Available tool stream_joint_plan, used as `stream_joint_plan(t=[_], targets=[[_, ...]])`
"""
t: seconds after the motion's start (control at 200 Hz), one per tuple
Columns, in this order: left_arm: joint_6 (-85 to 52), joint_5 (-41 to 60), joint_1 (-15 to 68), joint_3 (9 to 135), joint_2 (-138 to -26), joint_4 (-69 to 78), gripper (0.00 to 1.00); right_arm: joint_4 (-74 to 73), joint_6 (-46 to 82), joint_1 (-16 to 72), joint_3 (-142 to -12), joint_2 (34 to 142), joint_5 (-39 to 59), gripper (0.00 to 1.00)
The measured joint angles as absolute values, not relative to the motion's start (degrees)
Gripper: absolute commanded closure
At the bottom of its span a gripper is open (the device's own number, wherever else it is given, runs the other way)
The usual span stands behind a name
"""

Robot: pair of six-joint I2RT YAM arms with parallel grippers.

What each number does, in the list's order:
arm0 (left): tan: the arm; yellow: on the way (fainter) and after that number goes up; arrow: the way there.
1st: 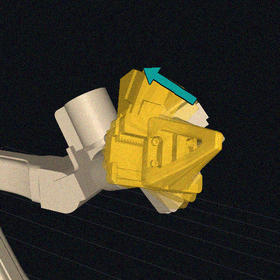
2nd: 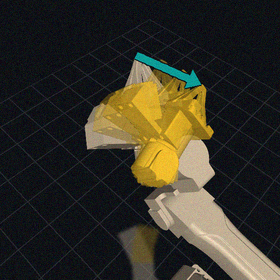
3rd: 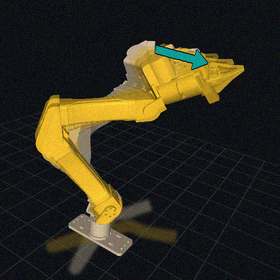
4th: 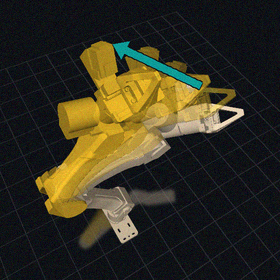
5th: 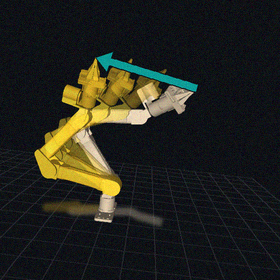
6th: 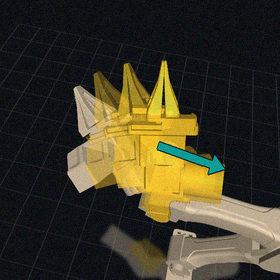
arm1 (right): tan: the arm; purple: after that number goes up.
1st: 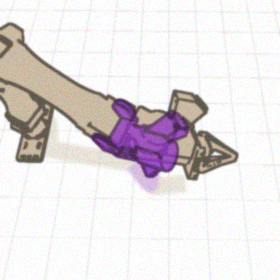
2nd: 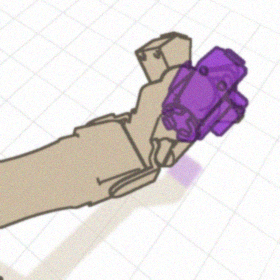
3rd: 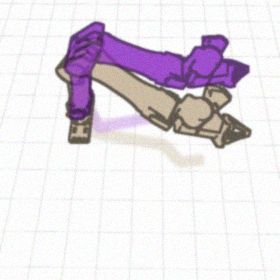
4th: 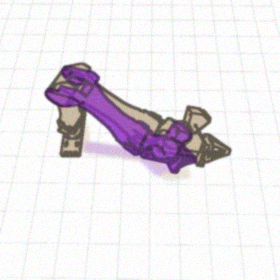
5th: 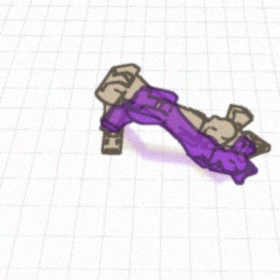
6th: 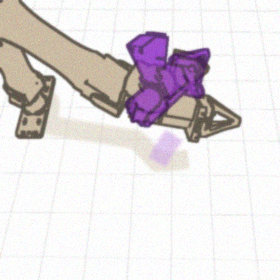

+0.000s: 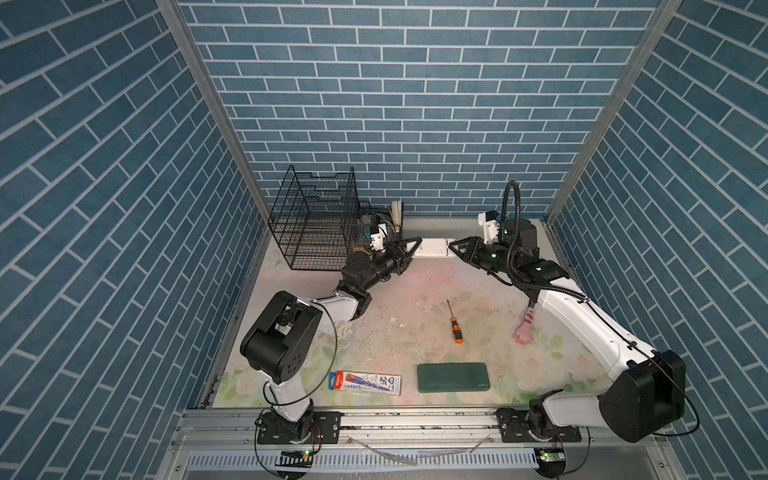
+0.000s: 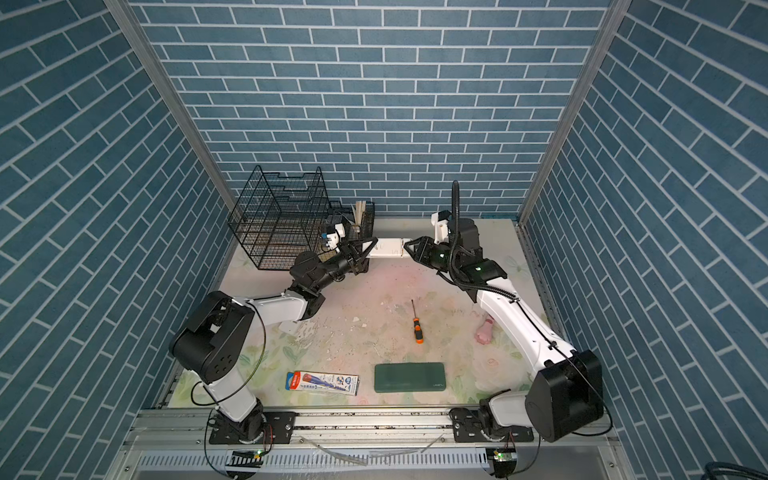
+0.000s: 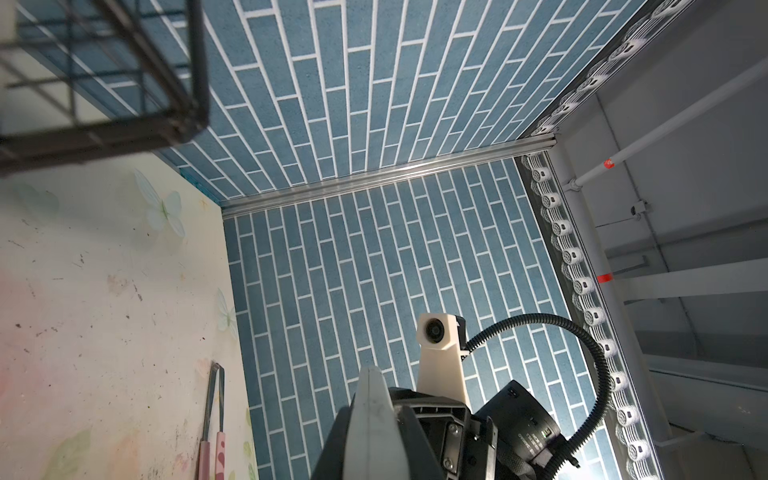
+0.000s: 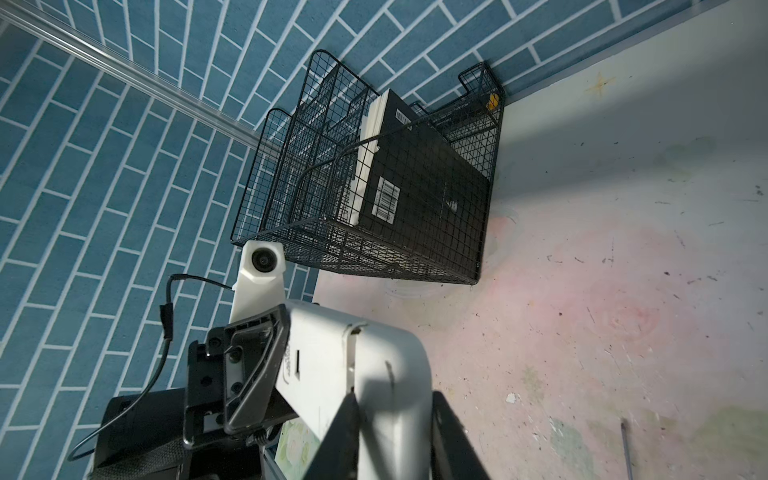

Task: Unload the batteries from the remote control
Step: 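Slide the battery cover off with the right gripper while the left holds the remote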

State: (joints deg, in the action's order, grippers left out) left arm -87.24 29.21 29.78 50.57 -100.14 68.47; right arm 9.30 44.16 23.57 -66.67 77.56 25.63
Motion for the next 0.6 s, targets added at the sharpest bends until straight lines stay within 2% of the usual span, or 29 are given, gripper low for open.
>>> stream_joint_plan(t=[0.18, 0.595], targets=[[-87.2, 29.4, 29.8, 50.5, -100.2, 68.4, 1.00, 9.1, 45.2, 23.0, -66.7, 77.5, 26.4, 0.77], [-86.8, 29.8, 29.8, 50.5, -101.0, 69.2, 1.00, 9.3, 45.7, 22.7, -66.7, 77.6, 27.2, 0.75]])
